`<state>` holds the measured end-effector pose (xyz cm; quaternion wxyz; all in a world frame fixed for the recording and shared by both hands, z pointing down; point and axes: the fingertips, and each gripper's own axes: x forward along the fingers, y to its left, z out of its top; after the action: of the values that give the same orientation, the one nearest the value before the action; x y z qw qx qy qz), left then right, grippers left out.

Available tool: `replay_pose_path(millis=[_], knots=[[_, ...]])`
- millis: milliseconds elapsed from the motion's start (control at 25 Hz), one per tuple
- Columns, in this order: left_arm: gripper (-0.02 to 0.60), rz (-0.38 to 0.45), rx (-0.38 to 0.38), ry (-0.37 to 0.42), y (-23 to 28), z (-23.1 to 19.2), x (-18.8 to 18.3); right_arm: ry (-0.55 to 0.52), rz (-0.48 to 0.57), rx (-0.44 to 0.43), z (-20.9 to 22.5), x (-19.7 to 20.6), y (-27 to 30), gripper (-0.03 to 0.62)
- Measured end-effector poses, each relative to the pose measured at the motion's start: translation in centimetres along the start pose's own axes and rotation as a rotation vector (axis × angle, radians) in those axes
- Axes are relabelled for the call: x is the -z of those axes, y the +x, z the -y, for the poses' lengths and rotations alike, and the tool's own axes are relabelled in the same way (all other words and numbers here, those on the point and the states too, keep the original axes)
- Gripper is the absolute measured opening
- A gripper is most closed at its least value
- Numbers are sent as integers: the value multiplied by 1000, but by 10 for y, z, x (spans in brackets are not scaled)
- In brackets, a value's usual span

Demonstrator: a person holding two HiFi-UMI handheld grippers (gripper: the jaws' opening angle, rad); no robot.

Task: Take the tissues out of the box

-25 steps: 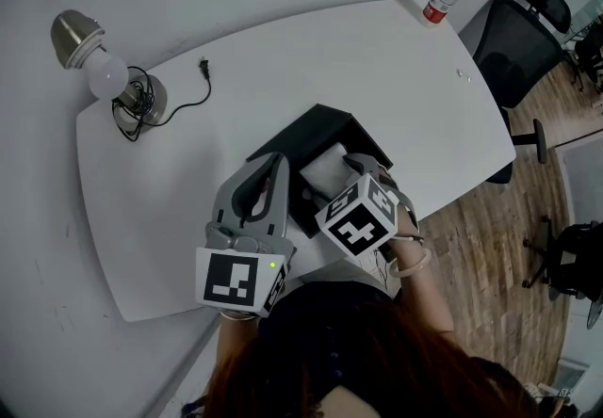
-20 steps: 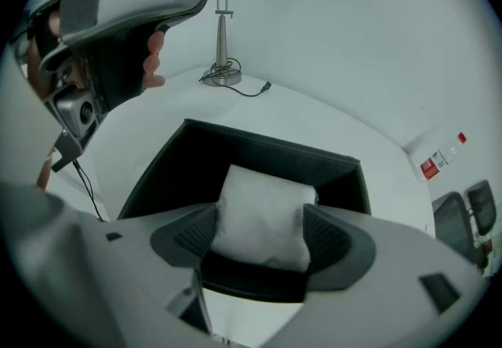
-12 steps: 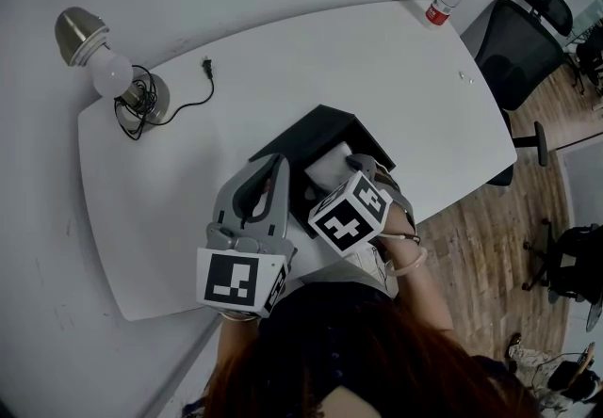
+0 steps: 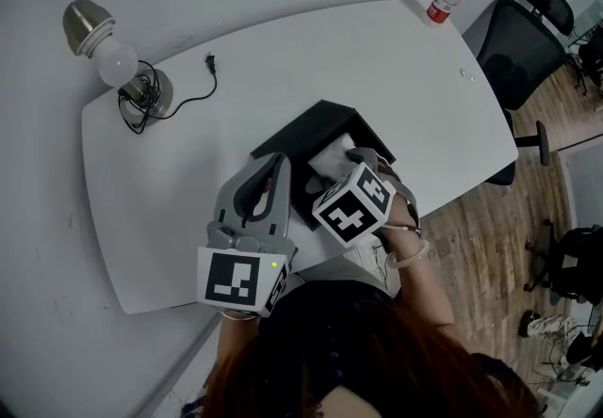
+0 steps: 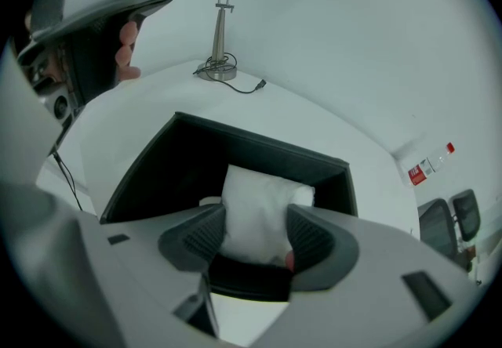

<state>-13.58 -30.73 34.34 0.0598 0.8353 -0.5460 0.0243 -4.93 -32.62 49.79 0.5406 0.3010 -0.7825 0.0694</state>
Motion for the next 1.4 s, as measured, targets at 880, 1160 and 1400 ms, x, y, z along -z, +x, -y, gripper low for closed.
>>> replay_pose_path(millis=[880, 1160, 1400], knots=[[26, 11, -17, 36, -23, 15, -8, 25, 142, 18, 2, -6, -28, 253], [26, 20, -15, 54, -31, 22, -12, 35, 242, 53, 4, -13, -46, 253], [26, 32, -13, 68, -42, 28, -16, 38, 298, 82, 2, -15, -56, 253]])
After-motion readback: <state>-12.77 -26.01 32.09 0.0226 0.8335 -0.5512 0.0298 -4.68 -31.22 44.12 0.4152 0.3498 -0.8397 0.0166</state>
